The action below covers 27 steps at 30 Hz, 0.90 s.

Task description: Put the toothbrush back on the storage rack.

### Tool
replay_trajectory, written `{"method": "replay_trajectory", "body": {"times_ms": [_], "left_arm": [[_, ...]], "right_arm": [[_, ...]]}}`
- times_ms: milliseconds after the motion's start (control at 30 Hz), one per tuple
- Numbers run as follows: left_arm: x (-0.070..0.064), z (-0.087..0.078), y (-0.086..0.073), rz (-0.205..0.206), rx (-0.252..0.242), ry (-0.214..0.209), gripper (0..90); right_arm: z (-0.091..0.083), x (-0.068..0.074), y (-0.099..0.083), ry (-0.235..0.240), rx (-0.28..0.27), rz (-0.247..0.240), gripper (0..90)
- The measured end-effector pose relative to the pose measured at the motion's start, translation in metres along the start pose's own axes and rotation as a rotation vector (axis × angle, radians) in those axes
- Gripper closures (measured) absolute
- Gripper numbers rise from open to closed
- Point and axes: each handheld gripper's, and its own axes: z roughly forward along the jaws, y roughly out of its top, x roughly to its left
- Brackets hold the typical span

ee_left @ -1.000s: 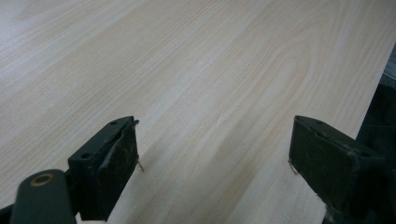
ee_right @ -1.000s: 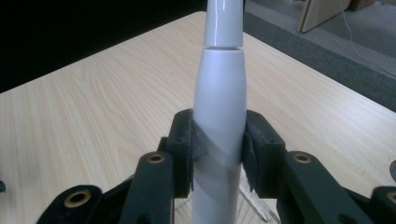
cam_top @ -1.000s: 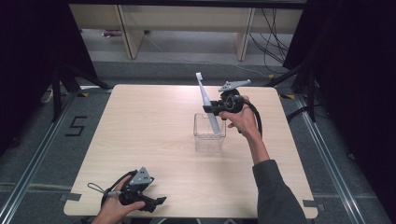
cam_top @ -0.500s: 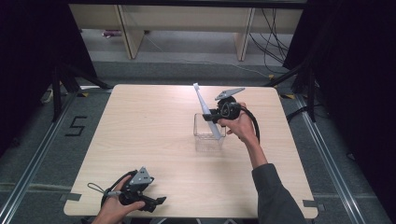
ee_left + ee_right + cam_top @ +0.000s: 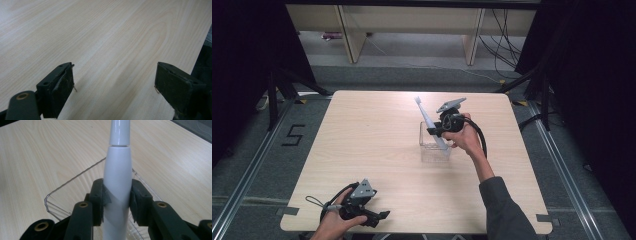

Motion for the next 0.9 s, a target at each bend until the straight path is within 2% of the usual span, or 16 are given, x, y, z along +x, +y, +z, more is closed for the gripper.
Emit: {"method": "replay_trajectory", "body": {"times_ms": [33,133,167,200,233,267,300,333,500,533,567,600,633,733,767,900], "left_arm": [[0.001,0.000,0.000,0.018,0.001,0.003,14.9],[0.002,-0.001,0.001,0.033,-0.001,0.012,14.9],[0.002,-0.001,0.001,0.029,0.002,0.019,14.9],[0.000,0.000,0.000,0.003,0.007,-0.004,14.9],[0.000,0.000,0.000,0.003,0.006,-0.004,14.9],[0.000,0.000,0.000,0.003,0.004,-0.004,14.9],[0.000,0.000,0.000,0.001,0.003,-0.004,14.9],[0.000,0.000,0.000,0.000,0.002,-0.006,14.9],[0.000,0.000,0.000,0.001,0.006,-0.005,14.9],[0.000,0.000,0.000,-0.002,0.005,-0.004,14.9],[0.000,0.000,0.000,-0.001,0.005,-0.003,14.9],[0.000,0.000,0.000,0.004,0.005,-0.004,14.9],[0.000,0.000,0.000,0.005,0.005,-0.003,14.9],[0.000,0.000,0.000,0.000,0.006,-0.006,14.9],[0.000,0.000,0.000,-0.001,0.006,-0.005,14.9],[0.000,0.000,0.000,0.005,0.006,-0.004,14.9]], "right_arm": [[0.002,0.001,0.000,-0.001,-0.003,0.008,66.7],[0.006,0.002,0.000,0.001,0.019,0.004,66.7],[0.008,0.003,0.000,-0.001,0.013,-0.006,66.7],[0.008,0.004,0.001,-0.001,0.032,0.004,66.6],[0.011,0.005,0.000,-0.002,0.032,0.008,66.6],[0.010,0.006,0.001,-0.007,0.055,0.012,66.6],[0.013,0.005,0.000,-0.023,0.050,-0.017,66.7],[0.011,0.009,0.001,-0.008,0.082,0.036,66.6],[0.015,0.007,0.000,-0.009,0.079,-0.004,66.6],[0.016,0.007,0.000,-0.010,0.075,0.001,66.6],[0.014,0.010,0.000,-0.024,0.118,0.049,66.6],[0.014,0.010,0.001,-0.023,0.123,0.059,66.6],[0.016,0.007,0.000,-0.011,0.104,0.001,66.6],[0.018,0.006,-0.001,-0.005,0.090,0.000,66.6],[0.017,0.007,-0.001,-0.008,0.113,0.010,66.6],[0.020,0.005,-0.002,-0.010,0.103,-0.012,66.5]]}}
